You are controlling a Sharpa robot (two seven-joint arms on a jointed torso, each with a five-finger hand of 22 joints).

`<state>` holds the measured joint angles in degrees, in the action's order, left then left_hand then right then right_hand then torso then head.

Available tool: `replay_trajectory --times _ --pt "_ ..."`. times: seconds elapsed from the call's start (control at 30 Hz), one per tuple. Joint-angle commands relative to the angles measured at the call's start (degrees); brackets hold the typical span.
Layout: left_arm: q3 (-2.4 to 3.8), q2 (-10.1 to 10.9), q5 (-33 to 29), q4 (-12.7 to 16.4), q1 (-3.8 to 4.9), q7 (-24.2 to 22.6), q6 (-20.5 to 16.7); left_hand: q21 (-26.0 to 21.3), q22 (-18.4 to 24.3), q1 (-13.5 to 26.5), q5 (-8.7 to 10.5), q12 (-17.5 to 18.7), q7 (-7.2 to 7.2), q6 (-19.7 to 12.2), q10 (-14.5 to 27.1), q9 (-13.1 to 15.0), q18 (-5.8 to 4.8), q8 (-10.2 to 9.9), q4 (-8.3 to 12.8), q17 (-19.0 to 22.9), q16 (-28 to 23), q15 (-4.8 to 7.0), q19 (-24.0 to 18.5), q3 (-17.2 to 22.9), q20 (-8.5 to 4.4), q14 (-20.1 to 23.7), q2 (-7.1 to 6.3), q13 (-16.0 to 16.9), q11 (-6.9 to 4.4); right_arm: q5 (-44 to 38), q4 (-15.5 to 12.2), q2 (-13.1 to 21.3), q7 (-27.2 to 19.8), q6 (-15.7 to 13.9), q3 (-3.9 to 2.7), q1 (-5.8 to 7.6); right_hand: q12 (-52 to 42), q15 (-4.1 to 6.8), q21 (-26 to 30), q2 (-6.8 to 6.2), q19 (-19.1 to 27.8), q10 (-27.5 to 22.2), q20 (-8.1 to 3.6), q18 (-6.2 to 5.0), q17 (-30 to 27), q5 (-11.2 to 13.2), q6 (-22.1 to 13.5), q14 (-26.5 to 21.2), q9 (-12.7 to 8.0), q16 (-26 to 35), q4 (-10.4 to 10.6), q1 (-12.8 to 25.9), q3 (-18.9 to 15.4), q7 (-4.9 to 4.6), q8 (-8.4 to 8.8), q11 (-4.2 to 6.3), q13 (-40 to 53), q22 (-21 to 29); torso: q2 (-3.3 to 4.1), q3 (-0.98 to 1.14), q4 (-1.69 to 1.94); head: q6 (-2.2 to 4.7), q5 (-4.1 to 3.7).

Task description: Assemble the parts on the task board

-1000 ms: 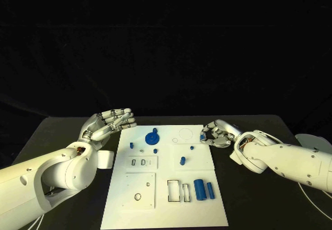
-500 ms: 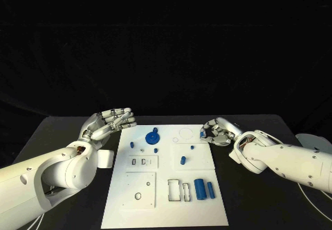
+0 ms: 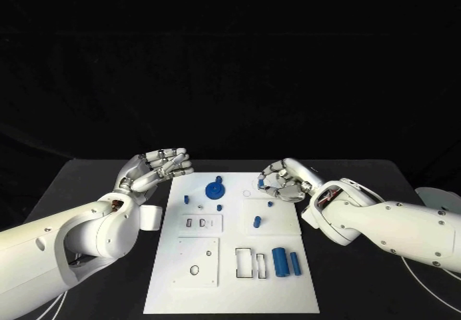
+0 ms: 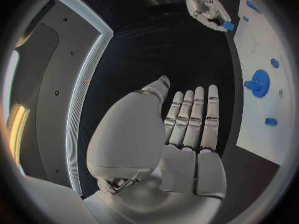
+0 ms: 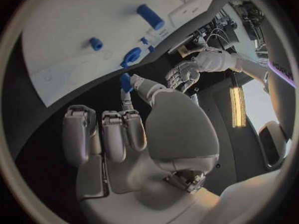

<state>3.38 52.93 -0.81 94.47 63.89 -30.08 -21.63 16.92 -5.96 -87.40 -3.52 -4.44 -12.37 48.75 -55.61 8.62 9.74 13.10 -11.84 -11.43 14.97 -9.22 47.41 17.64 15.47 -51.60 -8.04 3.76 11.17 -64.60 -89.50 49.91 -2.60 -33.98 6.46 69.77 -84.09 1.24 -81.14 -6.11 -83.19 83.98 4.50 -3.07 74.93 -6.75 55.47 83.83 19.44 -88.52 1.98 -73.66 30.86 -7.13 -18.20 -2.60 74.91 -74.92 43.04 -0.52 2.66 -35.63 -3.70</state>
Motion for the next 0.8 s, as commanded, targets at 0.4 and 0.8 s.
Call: replay_trajectory --times 0.4,0.8 --pt "0.02 -1.17 -0.02 -0.54 0.02 -0.04 1.13 -0.17 0.07 -0.02 0.30 0.33 -1.82 -0.06 -0.20 -0.09 0.81 -0.22 0.34 -0.06 -0.21 0.05 0.40 0.15 -0.04 0.07 -0.32 -0.01 0.21 -5.78 -1.19 -9.05 8.95 5.13 0.37 0.28 0.60 0.33 0.03 0.57 -0.31 0.58 0.11 0.44 10.64 -0.04 -0.50 5.20 2.17 -0.18 0.95 1.37 0.22 0.21 -0.90 0.30 7.82 -6.37 -0.45 -0.34 0.29 -2.02 3.48" --pt "0.02 -1.67 -0.02 -0.71 0.03 0.00 1.06 -0.19 0.12 0.00 0.31 0.40 -1.81 -0.05 -0.26 -0.11 0.80 -0.25 0.42 -0.08 -0.28 0.04 0.45 0.30 -0.05 0.05 -0.25 -0.01 0.21 -12.12 0.41 -14.22 12.51 7.77 0.94 -2.12 0.70 0.27 0.12 0.32 -0.28 0.51 0.15 0.42 10.51 -0.20 -0.76 5.17 2.24 -0.13 1.08 1.77 0.11 0.13 -0.81 0.23 7.73 -6.32 -0.30 -0.31 0.22 -2.73 5.06"
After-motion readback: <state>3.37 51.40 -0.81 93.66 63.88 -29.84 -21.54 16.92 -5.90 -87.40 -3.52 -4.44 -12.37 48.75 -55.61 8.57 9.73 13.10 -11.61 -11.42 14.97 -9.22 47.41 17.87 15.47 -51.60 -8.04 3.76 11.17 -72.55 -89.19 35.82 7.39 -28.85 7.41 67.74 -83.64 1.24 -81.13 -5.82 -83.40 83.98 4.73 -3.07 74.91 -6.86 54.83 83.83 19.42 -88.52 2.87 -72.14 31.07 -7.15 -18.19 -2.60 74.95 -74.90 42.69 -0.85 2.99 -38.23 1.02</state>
